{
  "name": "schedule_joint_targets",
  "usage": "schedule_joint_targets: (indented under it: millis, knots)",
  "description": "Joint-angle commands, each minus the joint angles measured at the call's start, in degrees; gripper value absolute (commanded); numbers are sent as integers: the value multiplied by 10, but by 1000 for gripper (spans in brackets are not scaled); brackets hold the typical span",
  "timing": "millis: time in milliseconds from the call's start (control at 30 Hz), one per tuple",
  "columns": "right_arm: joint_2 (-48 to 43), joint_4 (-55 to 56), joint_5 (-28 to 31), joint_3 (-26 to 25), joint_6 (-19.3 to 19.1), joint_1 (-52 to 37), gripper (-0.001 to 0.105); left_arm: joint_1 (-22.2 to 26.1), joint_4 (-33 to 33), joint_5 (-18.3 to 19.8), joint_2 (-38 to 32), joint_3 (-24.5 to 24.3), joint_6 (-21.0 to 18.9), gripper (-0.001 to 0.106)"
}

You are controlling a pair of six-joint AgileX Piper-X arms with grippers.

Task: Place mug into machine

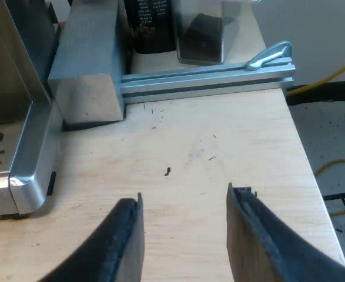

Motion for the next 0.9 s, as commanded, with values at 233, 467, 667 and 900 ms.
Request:
schedule_joint_targets:
  millis: [233,467,667,900]
  knots:
    - [-23,-5,-2,-1,-7,-2,38,-4,-5,0,-77,-2,1,79]
    - [-23,-5,-2,-1,-7,-2,38,-4,-5,0,-77,-2,1,79]
    - [-23,-5,-2,-1,-7,-2,38,-12,-5,2,-77,-2,1,79]
    - [-23,-5,-2,-1,-7,-2,38,-12,-5,2,-77,-2,1,79]
